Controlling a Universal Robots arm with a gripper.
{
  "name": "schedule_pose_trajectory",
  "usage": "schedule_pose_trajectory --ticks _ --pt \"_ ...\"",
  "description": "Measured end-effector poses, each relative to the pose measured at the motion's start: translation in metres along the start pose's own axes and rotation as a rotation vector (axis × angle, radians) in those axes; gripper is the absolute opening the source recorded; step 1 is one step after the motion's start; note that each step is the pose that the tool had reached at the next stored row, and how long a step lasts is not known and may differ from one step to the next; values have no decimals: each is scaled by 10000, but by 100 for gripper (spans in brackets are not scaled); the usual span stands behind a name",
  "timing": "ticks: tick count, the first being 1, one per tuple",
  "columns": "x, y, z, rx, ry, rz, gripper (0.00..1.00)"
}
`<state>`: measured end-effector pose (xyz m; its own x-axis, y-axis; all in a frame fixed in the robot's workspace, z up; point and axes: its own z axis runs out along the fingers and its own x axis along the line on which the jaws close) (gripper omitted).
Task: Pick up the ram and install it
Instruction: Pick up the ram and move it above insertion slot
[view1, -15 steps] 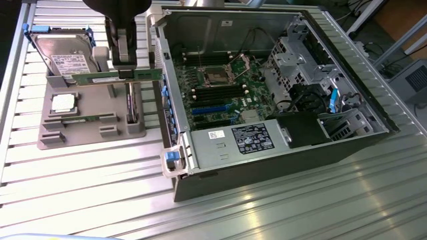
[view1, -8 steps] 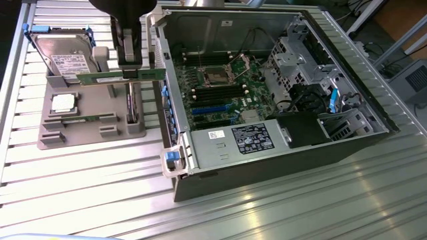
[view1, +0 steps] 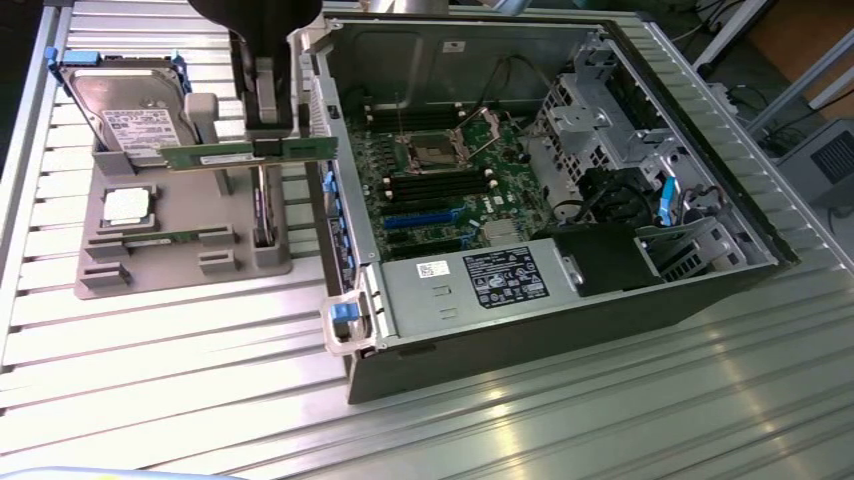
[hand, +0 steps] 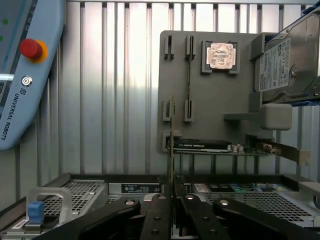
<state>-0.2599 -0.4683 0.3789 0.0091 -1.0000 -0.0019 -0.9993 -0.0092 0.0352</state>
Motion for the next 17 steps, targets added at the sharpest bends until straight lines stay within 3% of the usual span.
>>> schedule_pose_trajectory --ticks 17 --pt "2 -173 -6 0 30 1 13"
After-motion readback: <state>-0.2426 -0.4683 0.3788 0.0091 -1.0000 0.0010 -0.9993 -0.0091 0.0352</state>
